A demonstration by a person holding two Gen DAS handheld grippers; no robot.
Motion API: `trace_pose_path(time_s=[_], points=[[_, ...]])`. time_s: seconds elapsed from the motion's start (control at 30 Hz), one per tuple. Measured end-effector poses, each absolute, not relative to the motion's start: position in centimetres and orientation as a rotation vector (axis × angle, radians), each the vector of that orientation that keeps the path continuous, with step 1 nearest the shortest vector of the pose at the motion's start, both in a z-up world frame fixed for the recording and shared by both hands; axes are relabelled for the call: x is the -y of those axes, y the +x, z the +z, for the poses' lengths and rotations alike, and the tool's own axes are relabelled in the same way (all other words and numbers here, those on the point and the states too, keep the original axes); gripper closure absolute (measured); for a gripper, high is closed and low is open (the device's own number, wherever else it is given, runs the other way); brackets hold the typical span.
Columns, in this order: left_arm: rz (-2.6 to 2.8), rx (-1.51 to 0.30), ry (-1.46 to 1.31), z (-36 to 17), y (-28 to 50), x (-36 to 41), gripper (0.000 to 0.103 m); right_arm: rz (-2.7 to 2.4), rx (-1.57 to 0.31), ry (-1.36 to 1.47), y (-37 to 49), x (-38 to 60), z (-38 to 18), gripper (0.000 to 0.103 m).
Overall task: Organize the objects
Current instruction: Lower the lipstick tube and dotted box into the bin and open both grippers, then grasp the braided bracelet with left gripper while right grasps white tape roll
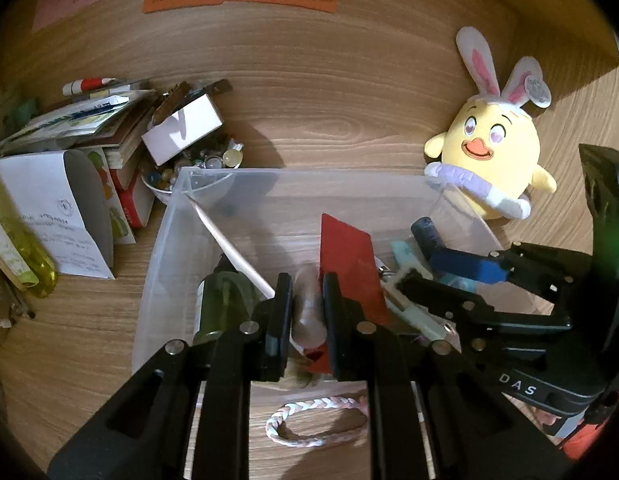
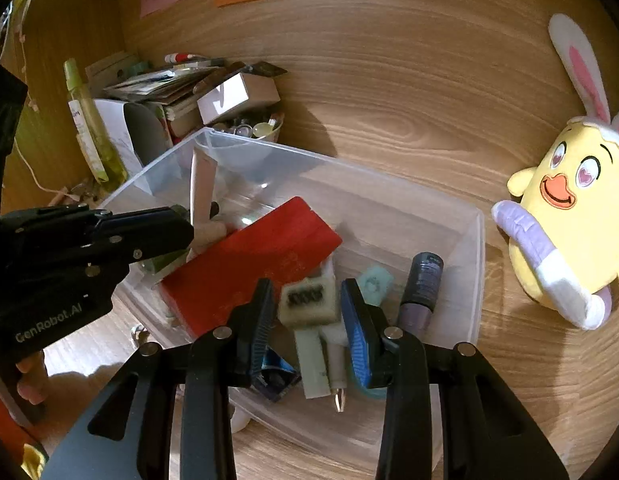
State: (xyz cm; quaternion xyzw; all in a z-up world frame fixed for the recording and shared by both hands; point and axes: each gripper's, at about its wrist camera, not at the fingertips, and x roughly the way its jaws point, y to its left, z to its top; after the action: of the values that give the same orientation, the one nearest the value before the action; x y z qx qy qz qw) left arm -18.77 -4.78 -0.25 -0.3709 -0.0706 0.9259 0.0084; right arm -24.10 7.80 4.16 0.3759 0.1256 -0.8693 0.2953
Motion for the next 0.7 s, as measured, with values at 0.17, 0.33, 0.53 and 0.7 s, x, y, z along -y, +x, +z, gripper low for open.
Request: trace_pose_path(time_s=[0.17,0.33,0.53,0.7], points=[[2.892,0.203,-1.142,0.3,-18.1,4.5,0.087,-2.330,-0.340,1.008,-24.0,-7.9,4.3,0.056],[2.908,0.201,-1.110,1.4,-17.0,4.3,0.064,-2.358,-0.345,0.962,-23.0,-8.5,5.4,0.040],[2.962,0.193,-1.034,3.1,-14.9,4.4,0.035,-2.397,-0.344,0.897,-21.5,-9.3,7.0,0.030],[2.995,0.175,-0.992,4.1,-12.8,4.6,0.017,-2.408,-0.331,0.847,-19.7,-10.5,8.1,0.025]])
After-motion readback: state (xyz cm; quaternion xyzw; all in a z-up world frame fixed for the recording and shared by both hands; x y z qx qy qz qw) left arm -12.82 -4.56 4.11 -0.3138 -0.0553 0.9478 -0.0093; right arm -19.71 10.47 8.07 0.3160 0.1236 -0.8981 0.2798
